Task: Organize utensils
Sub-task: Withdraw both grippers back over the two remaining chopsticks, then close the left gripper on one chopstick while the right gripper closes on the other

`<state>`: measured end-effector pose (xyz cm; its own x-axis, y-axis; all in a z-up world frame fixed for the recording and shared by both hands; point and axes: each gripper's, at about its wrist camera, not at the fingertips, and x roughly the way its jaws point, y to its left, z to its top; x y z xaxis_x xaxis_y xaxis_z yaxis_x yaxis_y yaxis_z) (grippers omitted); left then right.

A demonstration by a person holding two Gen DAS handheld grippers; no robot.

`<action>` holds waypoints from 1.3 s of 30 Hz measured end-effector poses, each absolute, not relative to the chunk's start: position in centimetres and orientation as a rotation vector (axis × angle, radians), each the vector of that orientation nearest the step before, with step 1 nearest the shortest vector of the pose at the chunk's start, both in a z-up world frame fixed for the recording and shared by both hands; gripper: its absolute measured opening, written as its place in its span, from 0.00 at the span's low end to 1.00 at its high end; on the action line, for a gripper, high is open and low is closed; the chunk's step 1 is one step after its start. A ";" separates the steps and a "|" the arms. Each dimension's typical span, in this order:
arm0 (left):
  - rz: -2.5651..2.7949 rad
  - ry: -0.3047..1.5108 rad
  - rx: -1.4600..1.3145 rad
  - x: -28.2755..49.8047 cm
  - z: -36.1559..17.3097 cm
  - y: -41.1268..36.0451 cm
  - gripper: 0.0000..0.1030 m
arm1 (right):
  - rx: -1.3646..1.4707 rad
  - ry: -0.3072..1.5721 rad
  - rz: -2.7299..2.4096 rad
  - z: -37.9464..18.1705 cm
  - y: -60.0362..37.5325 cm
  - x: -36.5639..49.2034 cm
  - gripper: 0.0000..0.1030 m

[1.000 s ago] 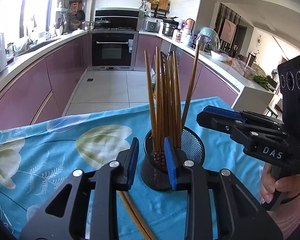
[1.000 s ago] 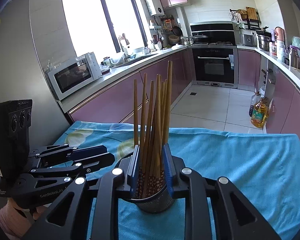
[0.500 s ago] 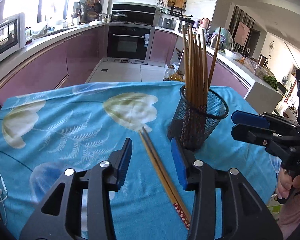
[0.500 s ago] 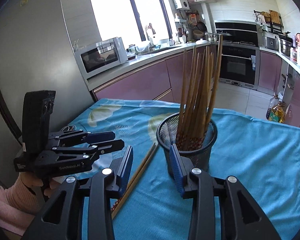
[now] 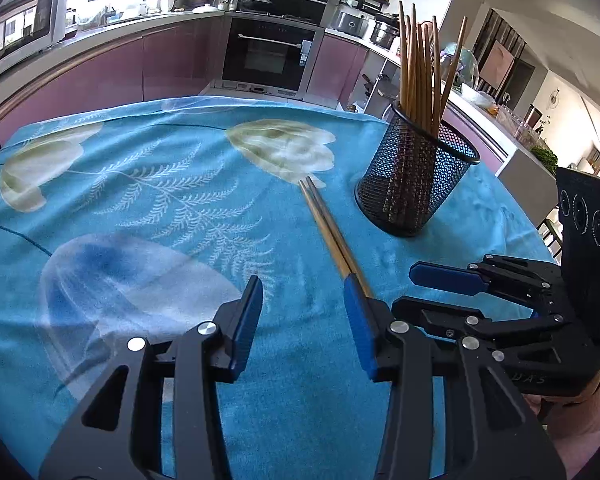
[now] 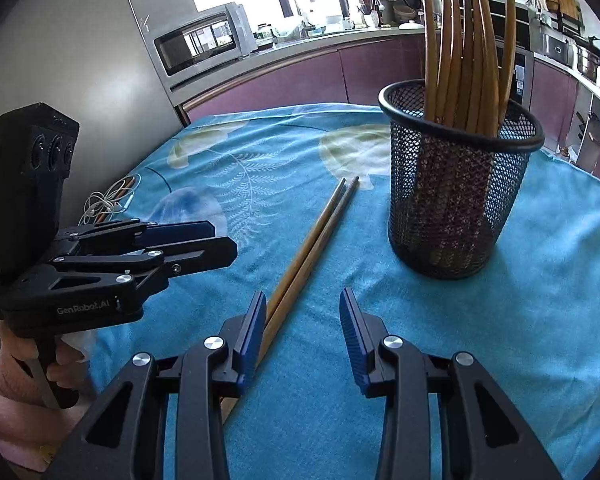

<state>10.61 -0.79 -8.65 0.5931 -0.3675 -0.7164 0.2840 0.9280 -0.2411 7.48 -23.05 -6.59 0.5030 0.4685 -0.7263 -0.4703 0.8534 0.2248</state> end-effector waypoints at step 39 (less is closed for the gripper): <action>-0.445 0.897 -0.018 10.3 -10.2 -4.0 0.41 | -0.005 0.920 0.516 -7.4 -24.4 7.7 0.30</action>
<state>10.31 -4.03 -10.15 0.5393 -0.3818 -0.7506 0.3668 0.9088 -0.1987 7.66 -24.42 -7.40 0.4939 0.4232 -0.7596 -0.4273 0.8789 0.2118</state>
